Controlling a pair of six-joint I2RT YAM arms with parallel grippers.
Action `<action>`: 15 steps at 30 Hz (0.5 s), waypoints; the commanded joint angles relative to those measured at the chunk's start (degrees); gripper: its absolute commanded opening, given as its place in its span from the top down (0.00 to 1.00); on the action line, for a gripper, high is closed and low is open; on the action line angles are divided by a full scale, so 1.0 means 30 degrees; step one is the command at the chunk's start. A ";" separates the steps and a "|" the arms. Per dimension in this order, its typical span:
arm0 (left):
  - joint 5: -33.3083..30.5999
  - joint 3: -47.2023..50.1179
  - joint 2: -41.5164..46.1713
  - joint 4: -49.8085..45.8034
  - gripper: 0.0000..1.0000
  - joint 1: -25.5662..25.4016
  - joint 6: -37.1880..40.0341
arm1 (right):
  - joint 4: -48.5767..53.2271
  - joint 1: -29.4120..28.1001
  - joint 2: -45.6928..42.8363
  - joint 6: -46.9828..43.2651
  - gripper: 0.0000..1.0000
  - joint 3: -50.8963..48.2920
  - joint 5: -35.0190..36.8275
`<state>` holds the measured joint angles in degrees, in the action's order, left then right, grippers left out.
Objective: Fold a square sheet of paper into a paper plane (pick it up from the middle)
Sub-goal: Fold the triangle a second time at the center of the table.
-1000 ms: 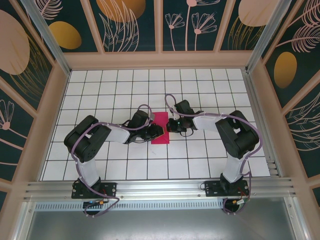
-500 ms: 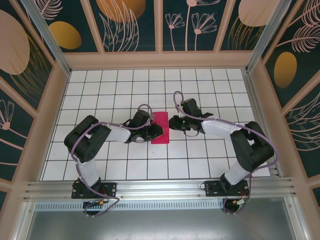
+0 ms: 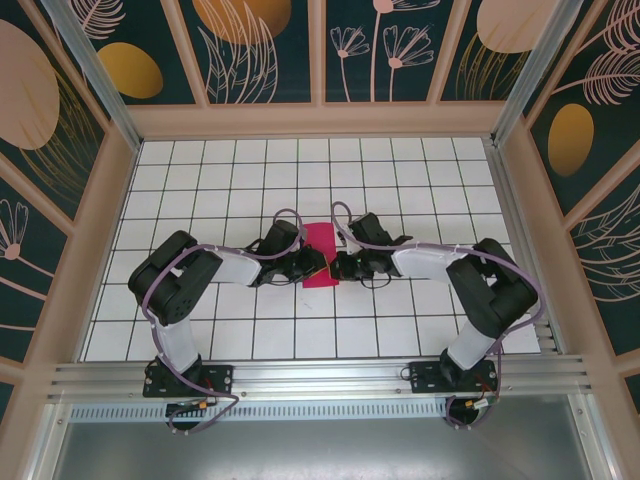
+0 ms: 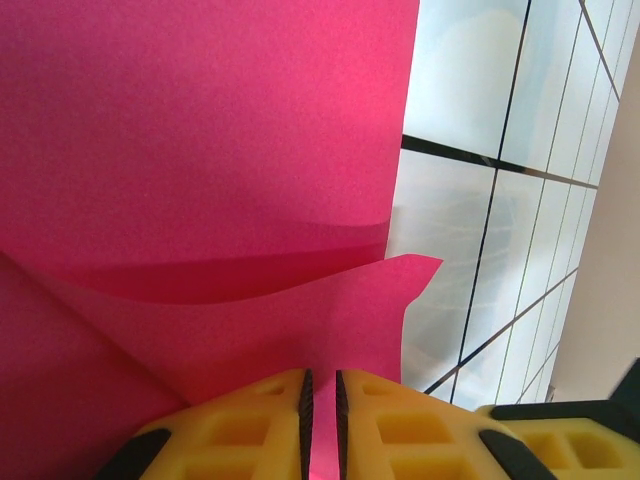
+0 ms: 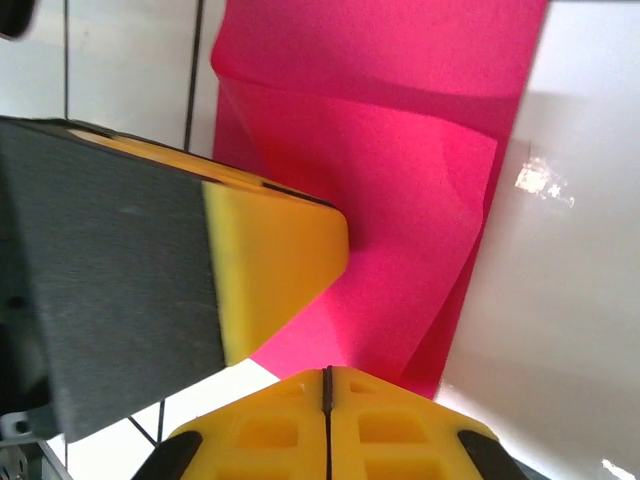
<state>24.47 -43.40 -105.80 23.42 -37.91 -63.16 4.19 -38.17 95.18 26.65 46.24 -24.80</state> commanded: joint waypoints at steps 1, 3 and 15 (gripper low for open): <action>-0.1244 0.0454 -0.0256 -0.0801 0.82 0.0070 -0.0101 | 0.0353 -0.0165 0.0460 -0.0535 0.94 0.0492 -0.0265; -0.1213 0.0432 -0.0299 -0.0828 0.82 0.0070 -0.0101 | 0.0512 -0.0166 0.0676 -0.0535 0.95 0.0579 0.0035; -0.1359 0.0418 -0.0384 -0.0987 0.82 0.0069 0.0009 | 0.1455 -0.0166 0.0700 -0.0535 0.96 0.0879 0.2318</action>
<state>24.34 -43.40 -105.80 23.44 -37.91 -63.33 6.83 -38.37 97.30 25.80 47.48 -20.32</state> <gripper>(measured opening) 0.185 0.046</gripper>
